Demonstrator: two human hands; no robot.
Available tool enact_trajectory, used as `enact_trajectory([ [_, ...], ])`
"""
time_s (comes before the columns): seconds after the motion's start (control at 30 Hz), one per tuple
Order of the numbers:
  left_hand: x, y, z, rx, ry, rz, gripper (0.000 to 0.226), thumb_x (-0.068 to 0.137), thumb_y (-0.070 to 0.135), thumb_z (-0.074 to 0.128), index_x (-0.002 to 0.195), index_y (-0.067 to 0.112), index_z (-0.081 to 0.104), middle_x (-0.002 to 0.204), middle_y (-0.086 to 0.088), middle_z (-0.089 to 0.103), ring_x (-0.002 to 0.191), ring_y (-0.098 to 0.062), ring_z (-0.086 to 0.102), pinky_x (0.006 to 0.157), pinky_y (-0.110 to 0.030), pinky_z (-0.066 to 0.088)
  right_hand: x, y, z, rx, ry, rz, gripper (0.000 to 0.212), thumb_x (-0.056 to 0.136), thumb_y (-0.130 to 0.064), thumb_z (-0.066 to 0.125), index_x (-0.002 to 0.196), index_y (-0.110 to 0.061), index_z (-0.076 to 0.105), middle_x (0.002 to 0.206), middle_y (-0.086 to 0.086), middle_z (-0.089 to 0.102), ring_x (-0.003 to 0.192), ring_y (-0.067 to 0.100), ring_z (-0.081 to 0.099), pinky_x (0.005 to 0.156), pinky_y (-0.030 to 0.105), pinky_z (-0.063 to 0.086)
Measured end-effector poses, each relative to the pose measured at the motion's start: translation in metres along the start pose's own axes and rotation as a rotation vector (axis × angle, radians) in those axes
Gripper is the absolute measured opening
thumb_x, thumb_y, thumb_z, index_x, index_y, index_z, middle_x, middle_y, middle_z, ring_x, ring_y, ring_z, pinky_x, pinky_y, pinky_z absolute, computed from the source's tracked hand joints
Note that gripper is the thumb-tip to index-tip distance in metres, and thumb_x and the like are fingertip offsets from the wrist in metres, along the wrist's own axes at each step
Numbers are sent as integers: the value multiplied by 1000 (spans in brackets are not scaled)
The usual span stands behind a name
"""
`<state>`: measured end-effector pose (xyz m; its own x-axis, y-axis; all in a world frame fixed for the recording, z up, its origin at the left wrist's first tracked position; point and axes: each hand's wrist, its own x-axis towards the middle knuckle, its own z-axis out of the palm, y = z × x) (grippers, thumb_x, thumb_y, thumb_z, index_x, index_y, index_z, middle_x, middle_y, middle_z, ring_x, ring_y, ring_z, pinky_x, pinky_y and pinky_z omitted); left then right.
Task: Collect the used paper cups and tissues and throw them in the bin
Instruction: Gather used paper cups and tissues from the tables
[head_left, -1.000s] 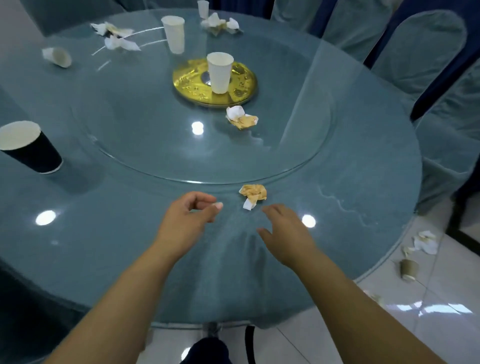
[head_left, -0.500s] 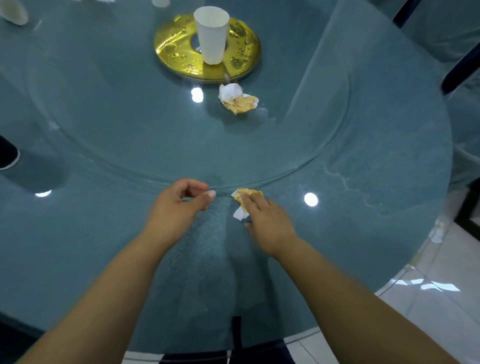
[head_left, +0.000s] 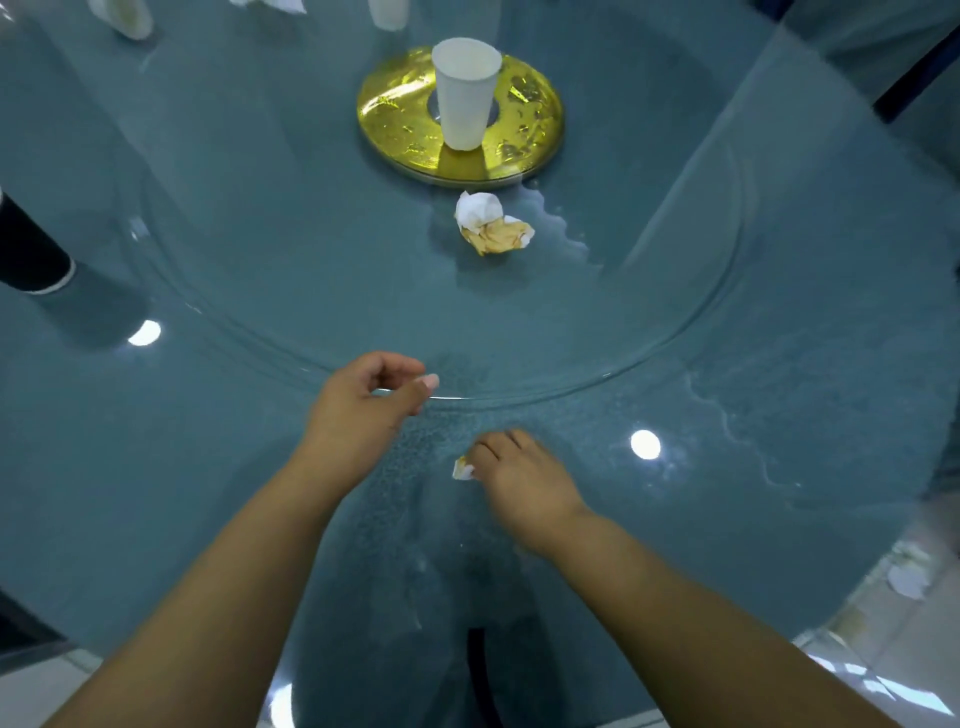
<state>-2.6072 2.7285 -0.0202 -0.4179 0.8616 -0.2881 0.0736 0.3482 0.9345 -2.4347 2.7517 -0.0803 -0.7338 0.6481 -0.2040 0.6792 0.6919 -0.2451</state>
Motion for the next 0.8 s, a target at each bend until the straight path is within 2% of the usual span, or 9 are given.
enact_trajectory([
  [0.07, 2, 5, 4, -28, 14, 6, 10, 85, 13, 68, 83, 21, 62, 74, 1, 61, 72, -18, 62, 65, -24, 47, 2, 9, -7, 72, 139, -45, 38, 58, 3, 74, 94, -7, 63, 93, 11, 65, 79, 34, 62, 63, 41, 56],
  [0.17, 8, 18, 9, -46, 41, 27, 9, 85, 13, 67, 83, 20, 61, 76, 1, 60, 70, -16, 61, 60, -18, 45, 15, 23, -28, 74, 314, -48, 26, 67, -9, 77, 87, -13, 62, 85, 4, 65, 71, 28, 62, 57, 34, 55],
  [0.2, 10, 23, 10, -50, 47, 33, 9, 86, 13, 67, 83, 19, 61, 77, 1, 60, 69, -15, 61, 60, -17, 46, 21, 27, -38, 85, 352, -45, 12, 76, -14, 68, 87, -13, 62, 86, 5, 64, 71, 29, 61, 58, 35, 55],
  [0.23, 13, 28, 10, -57, 53, 38, 9, 86, 13, 67, 84, 20, 61, 77, 1, 60, 69, -15, 61, 60, -18, 46, 29, 33, -46, 100, 389, -29, 10, 84, -20, 57, 88, -12, 62, 87, 6, 64, 73, 31, 61, 60, 37, 55],
  [0.27, 17, 33, 10, -61, 59, 45, 9, 86, 13, 68, 84, 20, 62, 78, 1, 60, 69, -15, 62, 62, -20, 46, 38, 38, -55, 113, 403, -4, 19, 88, -23, 49, 89, -11, 63, 90, 7, 63, 75, 32, 60, 62, 38, 54],
  [0.4, 36, 52, 7, -56, 77, 56, 8, 85, 17, 69, 85, 22, 63, 80, 2, 62, 75, -18, 64, 73, -33, 49, 73, 58, -84, 114, 456, 47, 15, 93, -16, 54, 96, -5, 63, 98, 11, 61, 83, 34, 56, 71, 35, 42],
  [0.53, 61, 68, 2, -19, 100, 57, 6, 84, 21, 70, 86, 23, 65, 87, 2, 65, 87, -25, 67, 84, -42, 51, 118, 74, -108, 128, 412, 131, 23, 99, -20, 47, 112, -7, 60, 116, 9, 56, 103, 30, 49, 85, 37, 40],
  [0.73, 100, 75, -6, -6, 128, 63, 11, 80, 28, 75, 86, 27, 66, 87, 4, 67, 84, -22, 69, 85, -44, 52, 181, 91, -122, 66, 287, 222, 29, 99, -21, 43, 125, -10, 50, 132, 7, 44, 117, 28, 41, 94, 36, 38],
  [0.8, 110, 74, -7, -16, 131, 50, 21, 70, 38, 76, 85, 28, 66, 87, 5, 67, 83, -20, 69, 83, -42, 52, 196, 96, -118, 41, 210, 249, 35, 99, -25, 43, 130, -11, 44, 147, 8, 31, 132, 29, 30, 101, 39, 34],
])
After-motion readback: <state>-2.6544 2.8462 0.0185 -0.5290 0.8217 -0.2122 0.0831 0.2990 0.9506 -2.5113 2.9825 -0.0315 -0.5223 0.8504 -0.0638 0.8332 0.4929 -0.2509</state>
